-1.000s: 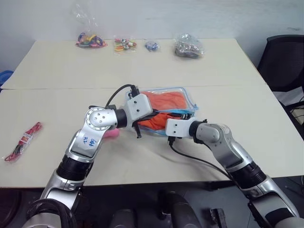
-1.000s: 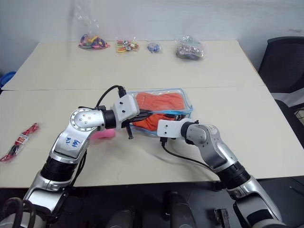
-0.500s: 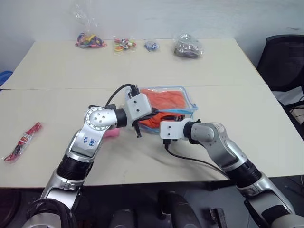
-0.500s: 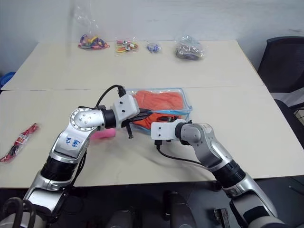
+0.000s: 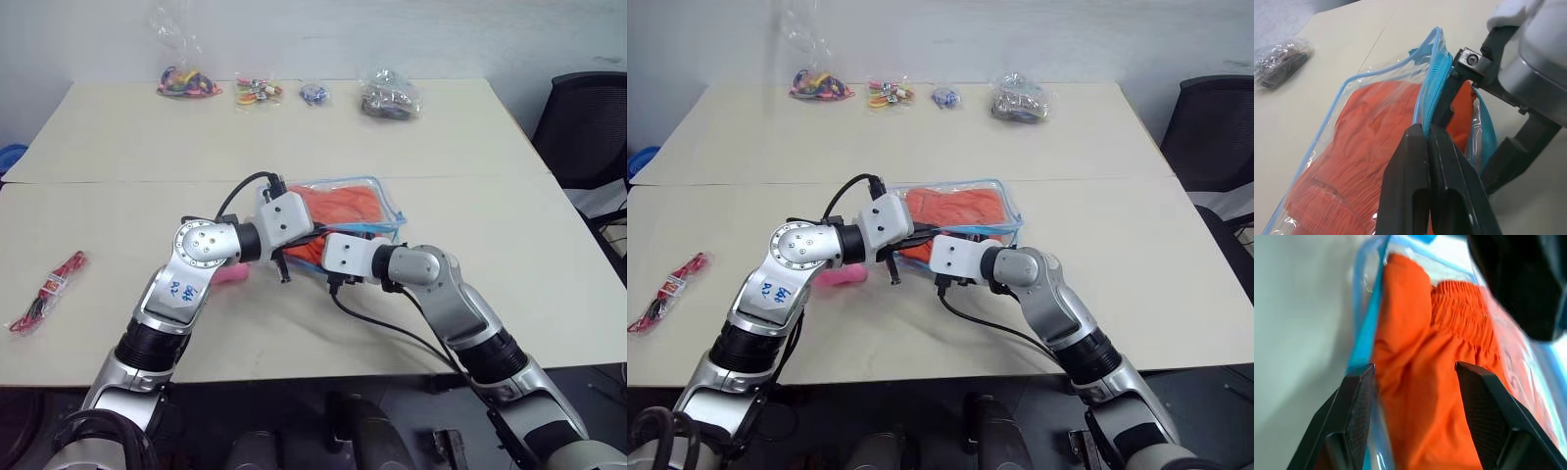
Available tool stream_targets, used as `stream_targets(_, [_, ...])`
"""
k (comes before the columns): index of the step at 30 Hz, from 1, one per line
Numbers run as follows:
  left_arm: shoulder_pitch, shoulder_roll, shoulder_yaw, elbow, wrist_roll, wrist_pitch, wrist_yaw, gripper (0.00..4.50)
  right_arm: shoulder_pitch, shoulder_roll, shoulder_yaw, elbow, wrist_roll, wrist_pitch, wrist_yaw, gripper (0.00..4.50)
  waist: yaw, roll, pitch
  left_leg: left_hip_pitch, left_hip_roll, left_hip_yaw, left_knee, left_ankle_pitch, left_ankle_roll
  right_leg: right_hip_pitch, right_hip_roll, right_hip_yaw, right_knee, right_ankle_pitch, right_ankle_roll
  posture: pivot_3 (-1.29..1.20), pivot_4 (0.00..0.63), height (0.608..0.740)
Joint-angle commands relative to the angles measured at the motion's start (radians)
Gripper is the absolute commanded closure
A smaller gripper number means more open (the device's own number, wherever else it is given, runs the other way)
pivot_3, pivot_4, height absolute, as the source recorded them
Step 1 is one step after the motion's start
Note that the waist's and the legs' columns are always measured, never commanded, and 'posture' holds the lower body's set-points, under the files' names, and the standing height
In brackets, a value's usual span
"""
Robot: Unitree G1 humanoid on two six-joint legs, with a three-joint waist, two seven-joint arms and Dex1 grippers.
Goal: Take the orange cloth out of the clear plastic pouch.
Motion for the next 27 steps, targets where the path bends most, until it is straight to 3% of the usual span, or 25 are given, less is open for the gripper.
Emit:
stream_targets(1, [-0.007, 0.002, 0.005, -0.035, 0.005, -0.015, 0.008, 4.50, -0.004, 0.002, -0.003, -0.007, -0.008, -0.021, -0.019, 1.79, -0.001, 0.000, 0.000, 0.000, 0.000, 0.000, 0.000, 0.000, 0.000, 0.000, 0.000, 0.000, 0.000, 0.000, 0.000, 0.00, 0.150, 0.740])
stream_targets(10, [-0.005, 0.004, 0.004, -0.036, 0.004, -0.014, 0.007, 4.50, -0.023, -0.017, 0.018, 0.054, -0.074, -0.077, -0.046, 1.79, -0.001, 0.000, 0.000, 0.000, 0.000, 0.000, 0.000, 0.000, 0.000, 0.000, 0.000, 0.000, 0.000, 0.000, 0.000, 0.00, 0.150, 0.740])
stream_targets(22, [-0.004, 0.004, 0.006, -0.040, 0.005, -0.012, 0.009, 4.50, -0.017, -0.094, 0.082, 0.104, -0.278, -0.051, -0.064, 1.79, 0.005, 0.000, 0.000, 0.000, -0.001, -0.001, 0.000, 0.000, 0.001, 0.002, -0.002, 0.000, 0.000, 0.000, 0.000, 0.00, 0.150, 0.740])
stream_targets(27, [-0.005, 0.001, 0.007, -0.034, 0.007, -0.009, 0.016, 4.50, 0.002, -0.028, 0.075, 0.180, -0.277, -0.061, -0.165, 1.79, 0.001, -0.001, -0.002, 0.001, -0.001, -0.001, 0.000, 0.000, 0.001, 0.003, -0.002, 0.000, 0.000, 0.000, 0.000, 0.00, 0.150, 0.740])
